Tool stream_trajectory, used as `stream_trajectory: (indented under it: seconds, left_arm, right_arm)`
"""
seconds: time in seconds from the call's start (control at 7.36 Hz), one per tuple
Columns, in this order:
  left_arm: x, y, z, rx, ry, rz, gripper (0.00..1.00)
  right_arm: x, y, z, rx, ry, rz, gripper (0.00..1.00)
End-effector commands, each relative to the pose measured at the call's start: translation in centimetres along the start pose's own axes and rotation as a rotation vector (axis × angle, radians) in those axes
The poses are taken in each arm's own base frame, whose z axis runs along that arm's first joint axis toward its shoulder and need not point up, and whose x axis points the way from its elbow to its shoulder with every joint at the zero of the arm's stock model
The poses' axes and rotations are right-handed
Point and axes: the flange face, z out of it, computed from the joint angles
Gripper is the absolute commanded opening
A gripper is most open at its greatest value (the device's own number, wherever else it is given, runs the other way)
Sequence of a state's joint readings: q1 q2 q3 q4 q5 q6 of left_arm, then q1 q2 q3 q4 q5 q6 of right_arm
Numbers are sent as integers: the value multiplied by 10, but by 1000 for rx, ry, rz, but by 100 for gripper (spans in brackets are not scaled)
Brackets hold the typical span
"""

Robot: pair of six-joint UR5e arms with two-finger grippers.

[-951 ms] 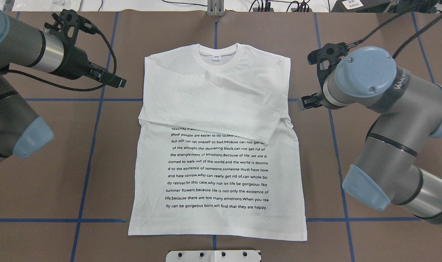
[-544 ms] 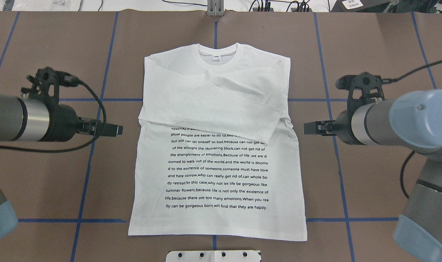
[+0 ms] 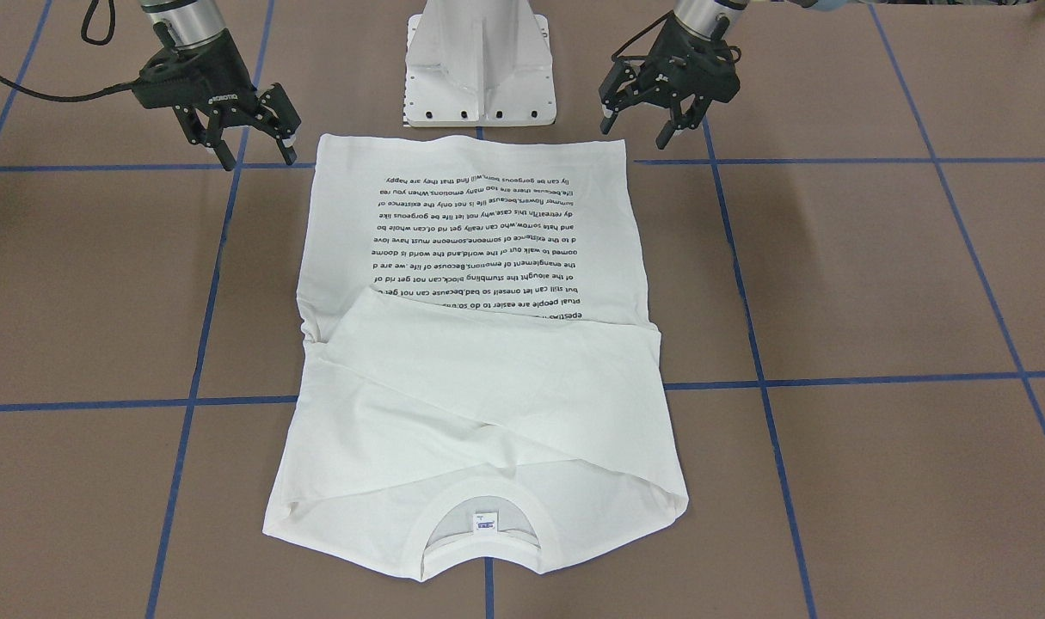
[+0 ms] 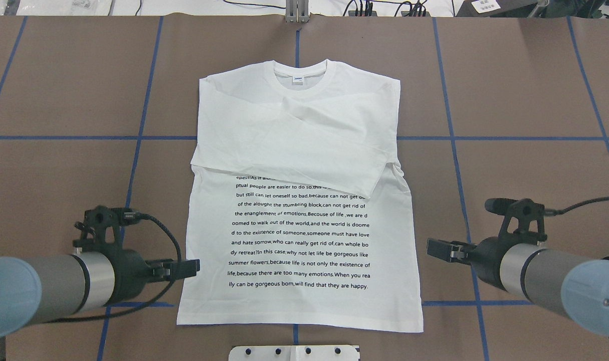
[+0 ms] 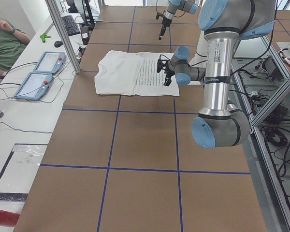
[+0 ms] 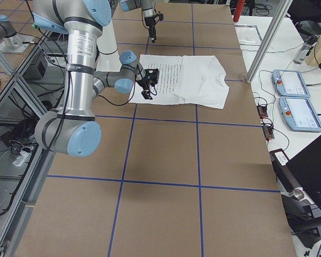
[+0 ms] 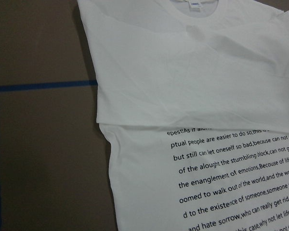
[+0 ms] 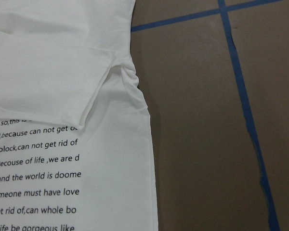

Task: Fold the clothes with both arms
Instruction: 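Move both grippers down to the hem corners nearest the robot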

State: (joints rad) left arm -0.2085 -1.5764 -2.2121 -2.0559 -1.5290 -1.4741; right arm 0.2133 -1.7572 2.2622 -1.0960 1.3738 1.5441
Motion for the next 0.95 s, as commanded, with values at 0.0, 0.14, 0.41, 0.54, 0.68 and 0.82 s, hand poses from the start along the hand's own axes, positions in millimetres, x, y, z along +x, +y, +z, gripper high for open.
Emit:
stream_trajectory:
  seconds: [0.0,0.14,0.41,0.54,0.68,0.82]
  left_arm:
    - [-9,54,42,-19,-62,-66,100]
    - [-18,58,56,-12,-93,-70,96]
    - [-26,66,70,-23,-124,-52,86]
    - [-25,66,70,-26,-124,-50,71]
    - [-26,73,71,-37,-129,-43,55]
    - [-25,73,71,-38,-129,-41,52]
  right_arm:
    - [4,38,12,-21,52,11,99]
    - [3,42,14,-25,63,27,99]
    - [2,44,14,-27,60,26,100]
    - [2,44,14,-27,60,26,100]
    - [2,44,14,-27,60,26,100]
    - [1,45,14,-28,60,25,100]
